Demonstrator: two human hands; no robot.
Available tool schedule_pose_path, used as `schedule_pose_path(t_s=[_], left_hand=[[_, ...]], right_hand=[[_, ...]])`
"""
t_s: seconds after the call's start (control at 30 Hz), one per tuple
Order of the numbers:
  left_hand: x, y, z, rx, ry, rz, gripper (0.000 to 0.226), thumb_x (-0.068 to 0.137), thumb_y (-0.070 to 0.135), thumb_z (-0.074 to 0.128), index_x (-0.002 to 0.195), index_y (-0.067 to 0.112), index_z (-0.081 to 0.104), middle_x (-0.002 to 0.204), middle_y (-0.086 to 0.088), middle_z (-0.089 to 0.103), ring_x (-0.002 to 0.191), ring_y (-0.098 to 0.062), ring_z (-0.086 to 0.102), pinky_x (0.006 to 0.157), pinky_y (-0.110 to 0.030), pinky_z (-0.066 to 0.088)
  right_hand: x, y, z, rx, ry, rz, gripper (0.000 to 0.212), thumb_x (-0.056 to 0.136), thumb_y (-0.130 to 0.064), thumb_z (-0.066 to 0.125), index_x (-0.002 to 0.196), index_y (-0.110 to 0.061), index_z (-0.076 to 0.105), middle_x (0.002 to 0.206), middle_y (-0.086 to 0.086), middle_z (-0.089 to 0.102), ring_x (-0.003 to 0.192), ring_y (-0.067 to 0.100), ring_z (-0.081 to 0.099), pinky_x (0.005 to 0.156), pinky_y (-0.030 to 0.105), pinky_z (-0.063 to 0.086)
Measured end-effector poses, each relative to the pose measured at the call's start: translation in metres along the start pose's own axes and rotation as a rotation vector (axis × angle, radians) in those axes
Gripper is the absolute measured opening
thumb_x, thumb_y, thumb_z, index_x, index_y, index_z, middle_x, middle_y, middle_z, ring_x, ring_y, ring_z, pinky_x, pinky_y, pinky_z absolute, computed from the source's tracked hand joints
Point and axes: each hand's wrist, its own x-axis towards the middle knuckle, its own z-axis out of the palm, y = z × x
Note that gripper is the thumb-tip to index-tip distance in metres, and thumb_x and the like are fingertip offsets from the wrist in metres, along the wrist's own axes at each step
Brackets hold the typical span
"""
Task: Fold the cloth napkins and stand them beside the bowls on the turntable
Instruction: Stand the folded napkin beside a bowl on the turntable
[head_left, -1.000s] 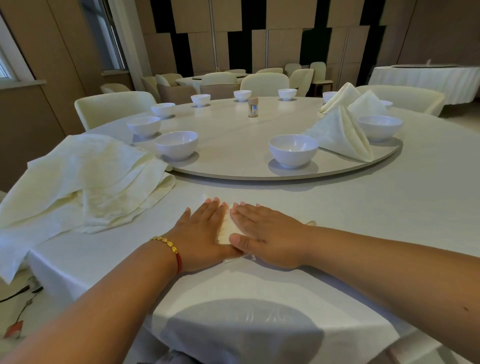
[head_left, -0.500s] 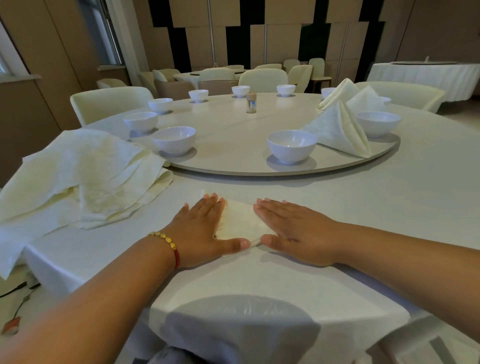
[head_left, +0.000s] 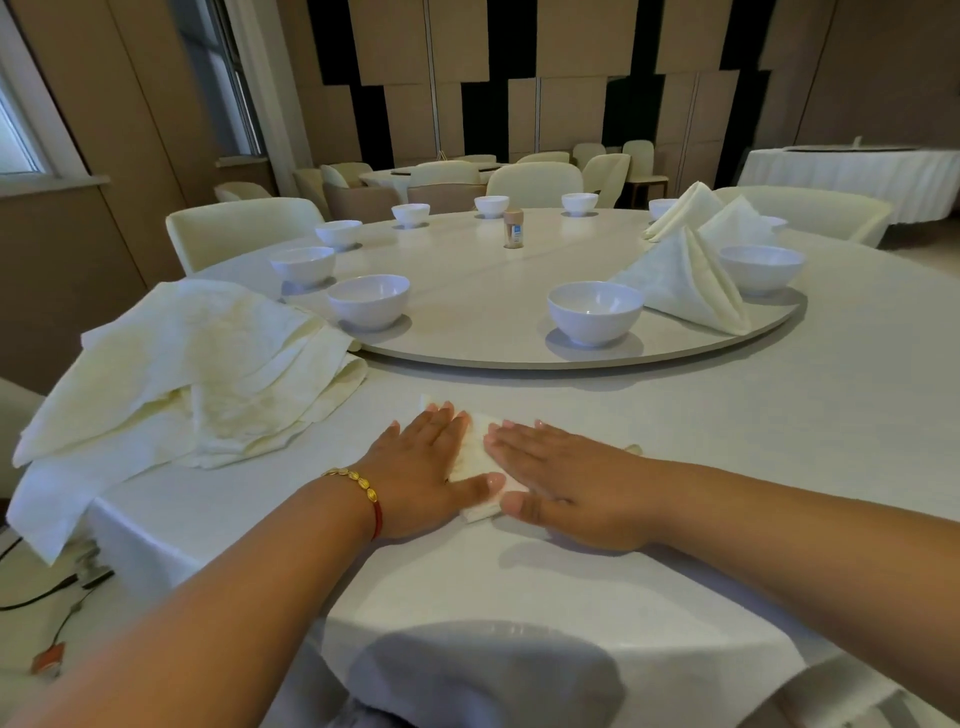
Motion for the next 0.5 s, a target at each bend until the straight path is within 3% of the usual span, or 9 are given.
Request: schedule_pose_path(t_s=[0.13,0.3,0.5], left_hand=[[0.010,-0.015,0.001,-0.001,0.046,0.003,0.065,0.100,0.051,0.013,0.153,0.021,-0.009,0.160,0.004,-0.014,0.146,-0.009,-0.014,0.120,-0.033,-0.004],[0.031,-0.030,-0.002,-0.015,0.080,-0.057,0.058,0.103,0.042,0.013,0.154,0.021,-0.004,0.161,0.003,-0.007,0.147,-0.010,-0.007,0.119,-0.034,-0.002],[0.037,-0.034,-0.002,-0.094,0.209,-0.106,0.057,0.103,0.039,0.022,0.154,0.018,0.006,0.161,-0.002,0.011,0.147,-0.016,0.010,0.119,-0.035,0.008]], right_hand=[[0.000,0.006,0.002,0.024,-0.026,-0.024,0.097,0.069,-0.071,-0.007,0.153,-0.022,-0.011,0.159,-0.008,-0.019,0.141,-0.003,-0.022,0.107,0.010,-0.021],[-0.001,0.005,0.009,-0.020,-0.016,-0.069,0.091,0.074,-0.073,-0.006,0.152,-0.026,-0.013,0.158,-0.011,-0.021,0.141,-0.002,-0.024,0.116,0.022,-0.014],[-0.005,0.004,0.011,0.020,-0.017,-0.071,0.090,0.073,-0.075,-0.004,0.151,-0.031,-0.013,0.157,-0.016,-0.021,0.140,-0.005,-0.024,0.118,0.025,-0.011]])
